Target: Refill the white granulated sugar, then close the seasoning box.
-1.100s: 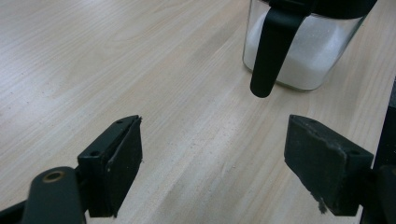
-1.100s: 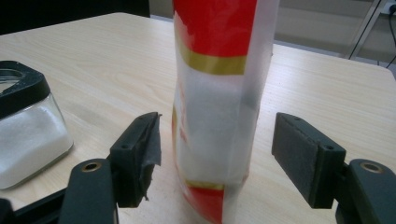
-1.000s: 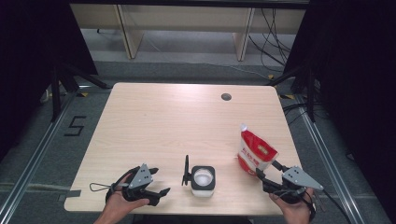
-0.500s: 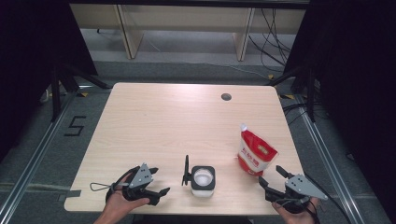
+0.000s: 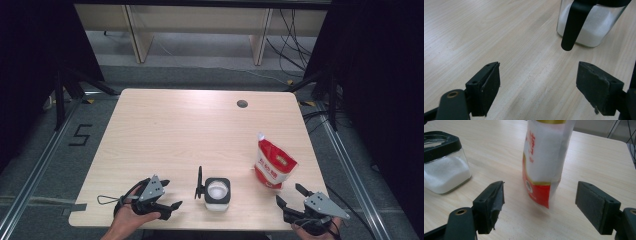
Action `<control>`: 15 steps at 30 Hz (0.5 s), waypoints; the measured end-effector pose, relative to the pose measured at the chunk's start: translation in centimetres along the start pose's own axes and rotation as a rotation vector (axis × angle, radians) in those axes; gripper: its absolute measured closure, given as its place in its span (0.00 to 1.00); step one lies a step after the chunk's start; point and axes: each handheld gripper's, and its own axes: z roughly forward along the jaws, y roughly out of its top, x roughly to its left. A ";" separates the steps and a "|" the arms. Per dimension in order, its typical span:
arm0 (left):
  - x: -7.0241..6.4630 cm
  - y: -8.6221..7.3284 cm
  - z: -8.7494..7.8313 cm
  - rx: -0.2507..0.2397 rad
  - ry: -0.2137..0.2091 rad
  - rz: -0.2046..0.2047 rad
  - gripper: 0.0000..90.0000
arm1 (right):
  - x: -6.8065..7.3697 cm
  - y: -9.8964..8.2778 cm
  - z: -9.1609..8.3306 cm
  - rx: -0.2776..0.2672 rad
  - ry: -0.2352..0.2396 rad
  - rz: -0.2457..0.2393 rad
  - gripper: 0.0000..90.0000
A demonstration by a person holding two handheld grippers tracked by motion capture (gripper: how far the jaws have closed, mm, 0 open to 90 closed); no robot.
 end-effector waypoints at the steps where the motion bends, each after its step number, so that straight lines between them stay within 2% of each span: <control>1: 0.0 0.0 0.0 -0.010 -0.003 -0.007 0.21 | 0.1 -0.1 0.0 0.000 -0.005 0.005 0.27; 2: 0.1 0.2 -0.2 0.004 -0.003 0.010 0.21 | -0.1 -0.1 0.1 -0.016 -0.008 -0.038 0.27; 5: 0.3 0.5 -0.3 -0.027 -0.005 -0.019 0.21 | 0.1 -0.2 0.0 0.002 0.009 -0.023 0.26; 6: 0.3 0.5 -0.4 -0.027 -0.003 -0.022 0.21 | 0.3 -0.2 -0.1 0.005 0.003 0.001 0.26; 7: 0.3 0.5 -0.4 -0.025 -0.006 -0.011 0.22 | 0.2 -0.3 0.0 0.003 0.009 -0.024 0.26; 8: 0.4 0.4 -0.5 -0.014 -0.005 0.004 0.23 | 0.3 -0.3 0.0 0.008 0.016 -0.021 0.26; 9: 0.4 0.4 -0.4 -0.021 -0.007 0.000 0.25 | 0.3 -0.3 0.0 0.010 0.018 -0.034 0.26; 10: 0.4 0.4 -0.4 -0.024 -0.006 -0.010 0.26 | 0.6 -0.3 -0.1 0.023 0.016 -0.007 0.26; 11: 0.3 0.4 -0.4 -0.033 -0.006 -0.025 0.27 | 0.4 -0.3 0.0 0.019 0.020 -0.040 0.26; 12: 0.5 0.4 -0.6 -0.016 -0.001 -0.001 0.29 | 0.8 -0.4 -0.2 0.043 0.026 0.008 0.26; 13: 0.5 0.5 -0.7 -0.019 -0.007 -0.020 0.31 | 0.8 -0.4 -0.1 0.039 0.028 -0.002 0.26; 14: 0.5 0.5 -0.8 -0.024 0.001 -0.018 0.35 | 0.9 -0.4 -0.2 0.040 0.033 0.005 0.26; 15: 0.5 0.6 -0.9 -0.027 -0.010 -0.030 0.38 | 0.6 -0.4 0.0 0.017 0.036 -0.038 0.26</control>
